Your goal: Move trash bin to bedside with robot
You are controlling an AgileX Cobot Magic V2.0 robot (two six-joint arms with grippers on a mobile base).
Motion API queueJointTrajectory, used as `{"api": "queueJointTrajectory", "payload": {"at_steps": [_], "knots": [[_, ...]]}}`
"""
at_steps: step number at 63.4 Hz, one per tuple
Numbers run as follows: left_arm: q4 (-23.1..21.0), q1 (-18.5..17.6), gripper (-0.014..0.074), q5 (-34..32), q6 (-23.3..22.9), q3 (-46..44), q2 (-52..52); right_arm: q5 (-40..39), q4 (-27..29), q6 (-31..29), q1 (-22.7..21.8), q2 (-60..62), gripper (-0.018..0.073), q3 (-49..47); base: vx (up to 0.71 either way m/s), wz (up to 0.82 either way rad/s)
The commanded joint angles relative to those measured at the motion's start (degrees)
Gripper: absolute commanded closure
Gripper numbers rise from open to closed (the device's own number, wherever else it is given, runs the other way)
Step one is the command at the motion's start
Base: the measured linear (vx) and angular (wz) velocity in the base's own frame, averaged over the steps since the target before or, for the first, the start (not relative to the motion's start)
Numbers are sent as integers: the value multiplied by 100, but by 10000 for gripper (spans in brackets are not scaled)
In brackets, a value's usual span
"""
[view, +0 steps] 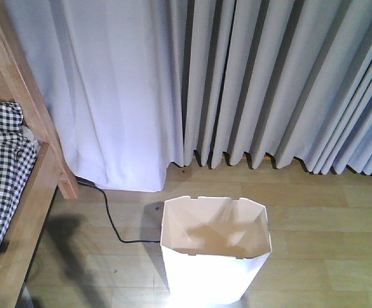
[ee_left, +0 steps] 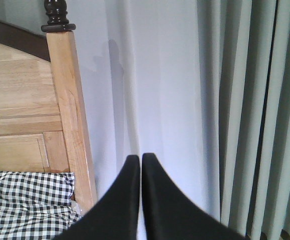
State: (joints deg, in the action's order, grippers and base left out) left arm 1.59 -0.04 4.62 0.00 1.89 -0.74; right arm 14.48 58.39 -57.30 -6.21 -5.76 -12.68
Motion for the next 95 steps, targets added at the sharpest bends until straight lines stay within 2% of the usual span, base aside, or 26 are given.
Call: {"api": "queueJointTrajectory", "payload": {"at_steps": [1, 25, 32, 37, 43, 54, 61, 64, 68, 80, 84, 89, 95], "knots": [[-54, -37, 603, -429, -79, 67, -76, -264, 115, -32, 0, -62, 568, -141, 0, 0], [-54, -37, 603, -429, -79, 67, -76, -289, 93, -51, 0, -62, 568, -141, 0, 0], [-54, -37, 603, -429, -79, 67, -76, -499, -338, -110, 0, -56, 568, 20, 0, 0], [-54, -37, 603, -429, -79, 67, -76, -638, -835, 209, 0, -56, 568, 267, 0, 0], [-54, -37, 603, -429, -79, 67, -76, -1097, -1117, 669, 0, -56, 568, 641, 0, 0], [-54, -37, 603, -429, -79, 67, -76, -2043, -871, 709, 0, -56, 568, 1206, 0, 0], [-54, -37, 603, -429, -79, 67, -76, -2081, -1058, 717, -5, -56, 568, 1284, 0, 0], [-54, -37, 603, -429, -79, 67, -76, -2040, -1327, 784, -5, -56, 568, 1306, 0, 0], [-54, -37, 603, -429, -79, 67, -76, -1995, -1871, 1208, -5, -56, 568, 1372, 0, 0], [-54, -37, 603, -429, -79, 67, -76, -1981, -4652, 3943, -5, -56, 568, 1435, 0, 0], [-54, -37, 603, -429, -79, 67, -76, -1981, -5353, 4698, -5, -49, 568, 1435, 0, 0], [-54, -37, 603, -429, -79, 67, -76, -1908, -5839, 5285, -5, 84, 568, 1435, 0, 0], [-54, -37, 603, -429, -79, 67, -76, -1574, -6037, 5502, -5, 458, 568, 1435, 0, 0]]}}
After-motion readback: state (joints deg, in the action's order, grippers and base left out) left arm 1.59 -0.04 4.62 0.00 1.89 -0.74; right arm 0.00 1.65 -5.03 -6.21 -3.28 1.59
